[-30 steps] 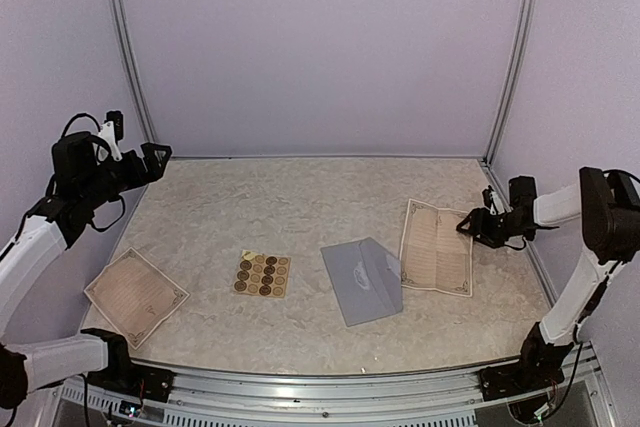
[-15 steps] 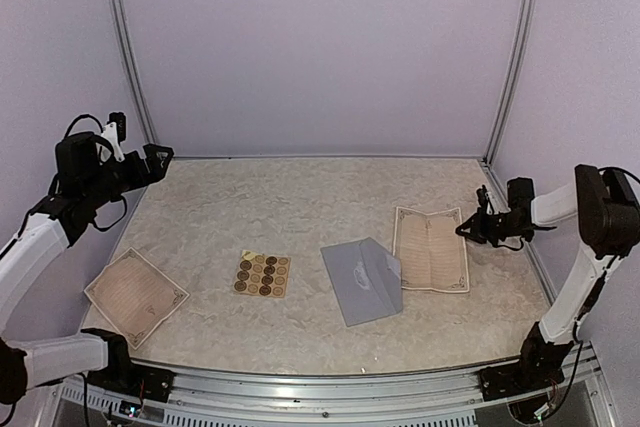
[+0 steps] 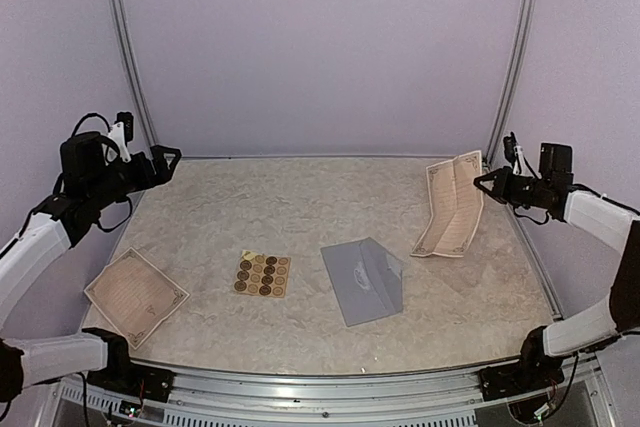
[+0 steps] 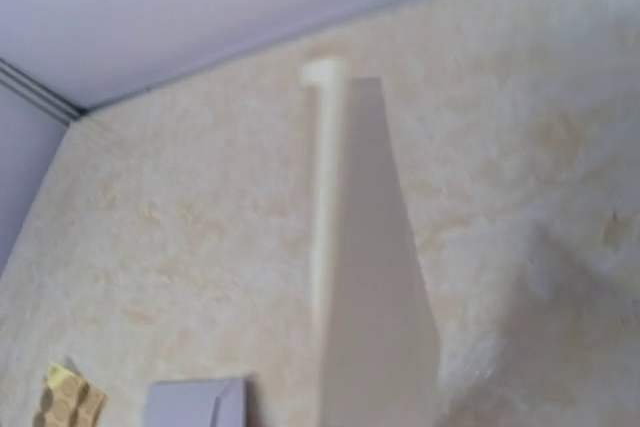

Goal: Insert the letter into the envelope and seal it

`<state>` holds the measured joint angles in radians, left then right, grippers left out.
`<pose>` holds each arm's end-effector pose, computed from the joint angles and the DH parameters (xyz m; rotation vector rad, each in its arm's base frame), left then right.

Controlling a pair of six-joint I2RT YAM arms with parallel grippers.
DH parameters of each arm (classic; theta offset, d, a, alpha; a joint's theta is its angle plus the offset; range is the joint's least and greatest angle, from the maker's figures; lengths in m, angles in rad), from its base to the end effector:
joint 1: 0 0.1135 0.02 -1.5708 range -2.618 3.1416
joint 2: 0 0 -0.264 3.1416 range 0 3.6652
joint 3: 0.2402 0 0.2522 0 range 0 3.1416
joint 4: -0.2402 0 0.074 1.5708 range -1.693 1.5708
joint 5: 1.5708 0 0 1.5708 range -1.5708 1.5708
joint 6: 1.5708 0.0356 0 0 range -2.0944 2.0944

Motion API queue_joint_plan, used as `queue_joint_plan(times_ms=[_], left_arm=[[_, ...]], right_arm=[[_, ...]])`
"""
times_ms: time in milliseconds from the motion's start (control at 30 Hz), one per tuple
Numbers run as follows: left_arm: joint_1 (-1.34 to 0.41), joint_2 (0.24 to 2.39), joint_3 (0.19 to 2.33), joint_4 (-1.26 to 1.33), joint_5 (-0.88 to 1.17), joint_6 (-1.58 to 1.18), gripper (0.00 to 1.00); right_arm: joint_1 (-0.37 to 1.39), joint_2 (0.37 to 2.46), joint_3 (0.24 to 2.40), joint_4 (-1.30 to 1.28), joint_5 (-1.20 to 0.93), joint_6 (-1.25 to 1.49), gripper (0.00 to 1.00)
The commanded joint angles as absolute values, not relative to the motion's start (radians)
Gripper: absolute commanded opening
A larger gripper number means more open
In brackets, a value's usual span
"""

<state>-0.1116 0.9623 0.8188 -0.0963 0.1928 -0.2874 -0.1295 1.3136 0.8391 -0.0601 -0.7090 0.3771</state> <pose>0.2238 -0.0319 0.3286 -0.0222 1.8296 -0.4568 0.2857 -0.0138 0.2588 0.0945 2.0815 0.8923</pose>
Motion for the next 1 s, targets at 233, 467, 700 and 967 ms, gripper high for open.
queue_joint_plan(times_ms=[233, 467, 700, 967], left_arm=[[-0.320, 1.033, 0.842, 0.044, 0.309, -0.335, 0.99], [-0.499, 1.173, 0.923, 0.146, 0.395, -0.343, 0.99], [-0.521, 1.228, 0.806, 0.371, 0.597, -0.443, 0.99], [-0.525, 1.174, 0.768, 0.405, 0.620, -0.436, 0.99]], right_arm=[[0.099, 1.111, 0.941, -0.197, -0.595, 0.439, 0.00], [0.391, 1.176, 0.996, -0.086, -0.536, 0.535, 0.00], [0.656, 1.289, 1.141, -0.025, -0.486, 0.555, 0.00], [0.848, 1.306, 1.201, 0.144, -0.443, 0.571, 0.00]])
